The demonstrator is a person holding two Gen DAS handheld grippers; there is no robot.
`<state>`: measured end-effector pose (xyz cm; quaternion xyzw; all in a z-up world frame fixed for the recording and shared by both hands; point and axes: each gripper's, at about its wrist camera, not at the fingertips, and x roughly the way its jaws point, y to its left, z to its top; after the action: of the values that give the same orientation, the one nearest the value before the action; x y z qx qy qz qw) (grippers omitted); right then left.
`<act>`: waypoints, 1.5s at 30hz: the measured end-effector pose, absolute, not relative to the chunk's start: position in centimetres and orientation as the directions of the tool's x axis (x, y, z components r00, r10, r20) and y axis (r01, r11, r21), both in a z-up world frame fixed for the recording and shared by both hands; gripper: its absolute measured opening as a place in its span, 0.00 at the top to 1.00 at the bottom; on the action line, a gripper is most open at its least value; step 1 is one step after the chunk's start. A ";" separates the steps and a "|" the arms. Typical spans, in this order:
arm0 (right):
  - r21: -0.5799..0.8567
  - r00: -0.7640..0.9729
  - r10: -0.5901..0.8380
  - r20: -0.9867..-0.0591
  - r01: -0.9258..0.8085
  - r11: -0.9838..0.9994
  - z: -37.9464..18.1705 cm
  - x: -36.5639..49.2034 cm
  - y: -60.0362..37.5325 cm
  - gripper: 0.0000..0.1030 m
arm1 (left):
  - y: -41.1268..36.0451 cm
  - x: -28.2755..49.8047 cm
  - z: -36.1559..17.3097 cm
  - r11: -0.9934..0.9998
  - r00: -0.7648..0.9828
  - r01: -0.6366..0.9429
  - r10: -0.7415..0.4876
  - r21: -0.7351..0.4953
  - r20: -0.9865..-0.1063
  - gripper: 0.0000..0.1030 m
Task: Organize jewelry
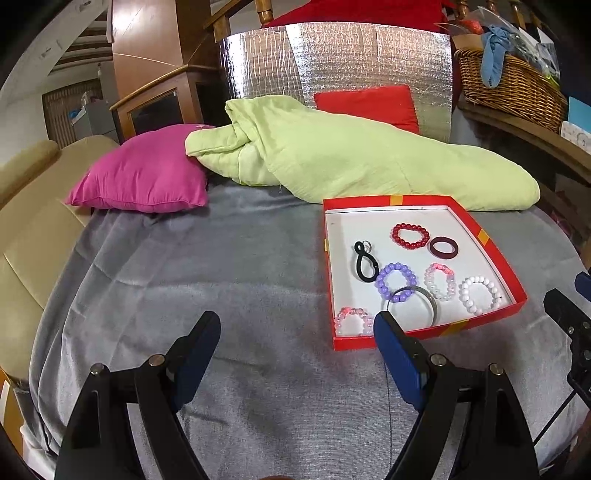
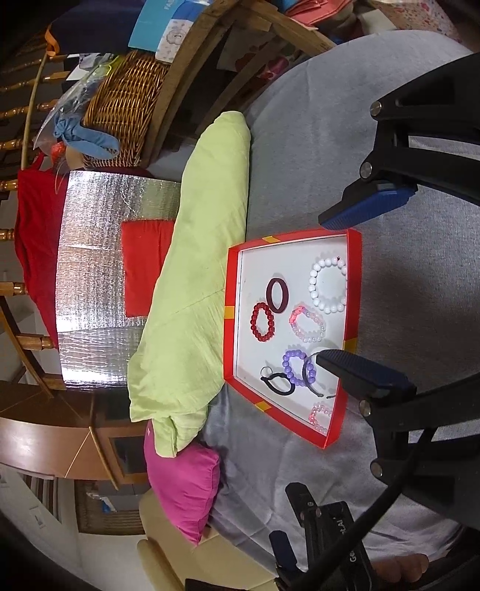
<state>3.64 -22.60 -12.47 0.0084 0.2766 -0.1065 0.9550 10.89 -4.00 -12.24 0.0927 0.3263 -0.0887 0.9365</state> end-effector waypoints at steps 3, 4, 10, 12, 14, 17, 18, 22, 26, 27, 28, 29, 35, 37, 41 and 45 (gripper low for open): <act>-0.053 0.825 -0.200 -0.529 0.202 0.978 -12.5 3.6 -22.5 0.31 | -4.2 10.8 -12.2 0.966 0.772 0.230 -0.108 0.118 -0.626 0.17; -0.056 0.825 -0.200 -0.529 0.201 0.978 -12.5 3.6 -22.5 0.31 | -4.2 10.9 -12.2 0.966 0.773 0.232 -0.109 0.119 -0.625 0.17; -0.056 0.829 -0.192 -0.526 0.191 0.980 -12.5 3.5 -22.4 0.31 | -4.6 10.7 -12.1 0.964 0.774 0.239 -0.115 0.119 -0.623 0.17; -0.056 0.830 -0.190 -0.524 0.189 0.980 -12.4 3.5 -22.3 0.31 | -4.7 10.7 -12.1 0.963 0.774 0.241 -0.115 0.121 -0.623 0.17; -0.055 0.833 -0.190 -0.520 0.189 0.980 -12.4 3.4 -22.3 0.31 | -4.9 10.6 -12.1 0.962 0.773 0.243 -0.116 0.123 -0.623 0.17; -0.054 0.835 -0.189 -0.516 0.189 0.981 -12.3 3.3 -22.4 0.31 | -5.0 10.5 -12.1 0.961 0.776 0.245 -0.116 0.127 -0.621 0.17; -0.053 0.836 -0.189 -0.516 0.189 0.981 -12.3 3.3 -22.4 0.31 | -5.1 10.5 -12.1 0.960 0.775 0.247 -0.117 0.128 -0.621 0.17; -0.053 0.837 -0.188 -0.514 0.187 0.981 -12.3 3.3 -22.4 0.31 | -5.2 10.5 -12.1 0.959 0.777 0.249 -0.117 0.132 -0.619 0.17; -0.059 0.839 -0.189 -0.510 0.185 0.981 -12.2 3.3 -22.4 0.31 | -5.2 10.4 -12.1 0.960 0.779 0.246 -0.113 0.135 -0.617 0.17; -0.060 0.839 -0.189 -0.510 0.185 0.981 -12.2 3.3 -22.3 0.31 | -5.2 10.5 -12.1 0.960 0.779 0.245 -0.112 0.136 -0.617 0.17; -0.060 0.839 -0.190 -0.510 0.185 0.981 -12.2 3.3 -22.3 0.31 | -5.2 10.4 -12.1 0.960 0.779 0.244 -0.111 0.135 -0.617 0.17; -0.060 0.839 -0.190 -0.510 0.186 0.981 -12.2 3.3 -22.3 0.30 | -5.2 10.4 -12.1 0.960 0.779 0.245 -0.112 0.135 -0.617 0.17; -0.060 0.839 -0.190 -0.510 0.186 0.981 -12.2 3.3 -22.4 0.30 | -5.2 10.4 -12.0 0.960 0.782 0.242 -0.108 0.139 -0.614 0.17; -0.060 0.838 -0.191 -0.510 0.187 0.981 -12.2 3.3 -22.4 0.30 | -5.2 10.4 -12.0 0.960 0.782 0.243 -0.109 0.139 -0.614 0.17; -0.060 0.839 -0.192 -0.510 0.188 0.980 -12.3 3.3 -22.4 0.30 | -5.3 10.4 -12.0 0.960 0.783 0.241 -0.107 0.141 -0.613 0.17; -0.054 0.838 -0.192 -0.510 0.191 0.980 -12.4 3.3 -22.7 0.30 | -5.3 10.4 -12.0 0.960 0.783 0.241 -0.106 0.142 -0.612 0.17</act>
<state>3.28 -22.72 -12.38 -0.0006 0.2661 -0.0998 0.9588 10.37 -5.30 -12.03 0.1068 0.3158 -0.0926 0.9383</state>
